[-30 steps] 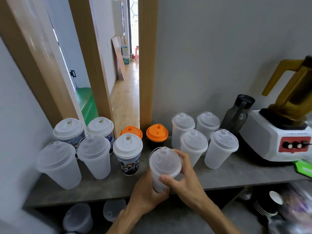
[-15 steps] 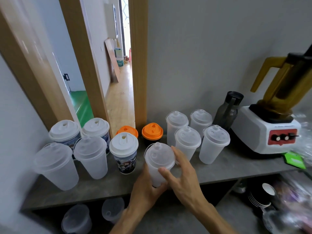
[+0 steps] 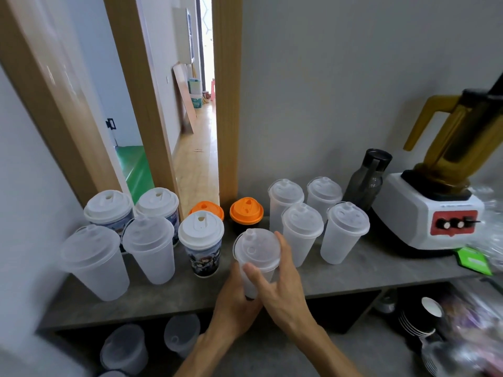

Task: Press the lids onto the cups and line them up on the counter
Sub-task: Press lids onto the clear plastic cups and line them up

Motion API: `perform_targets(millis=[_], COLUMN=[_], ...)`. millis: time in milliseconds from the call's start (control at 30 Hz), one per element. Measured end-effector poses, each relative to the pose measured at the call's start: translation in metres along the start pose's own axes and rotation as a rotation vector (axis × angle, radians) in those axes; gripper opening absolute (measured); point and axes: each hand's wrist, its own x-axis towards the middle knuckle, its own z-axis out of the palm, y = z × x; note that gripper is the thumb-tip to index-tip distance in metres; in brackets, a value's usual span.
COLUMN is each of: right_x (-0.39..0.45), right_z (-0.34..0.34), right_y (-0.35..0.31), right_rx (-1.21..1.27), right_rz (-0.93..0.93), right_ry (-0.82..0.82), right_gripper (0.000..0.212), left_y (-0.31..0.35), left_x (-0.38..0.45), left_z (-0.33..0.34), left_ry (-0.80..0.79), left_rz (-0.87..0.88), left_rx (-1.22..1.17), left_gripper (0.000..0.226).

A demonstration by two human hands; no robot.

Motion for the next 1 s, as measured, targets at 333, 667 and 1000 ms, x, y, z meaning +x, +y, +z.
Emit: perform_targets(millis=[333,667,1000], right_x=[0.021,0.005,0.004], right_z=[-0.022,-0.025,-0.030], right_y=[-0.009,0.000,0.007], right_rx=[0.277,0.304,0.070], right_rz=[0.162,0.084,-0.058], right_ry=[0.096,-0.148,-0.194], right_gripper=[0.026,0.062,0.070], left_y=[-0.016,-0.014,-0.013], left_x=[-0.006,-0.004,-0.003], left_z=[-0.003,-0.003,-0.002], left_ry=[0.043,0.041,0.028], left_rz=[-0.085,-0.071,-0.054], left_rx=[0.018,0.074,0.092], left_gripper=[0.070,0.071,0.071])
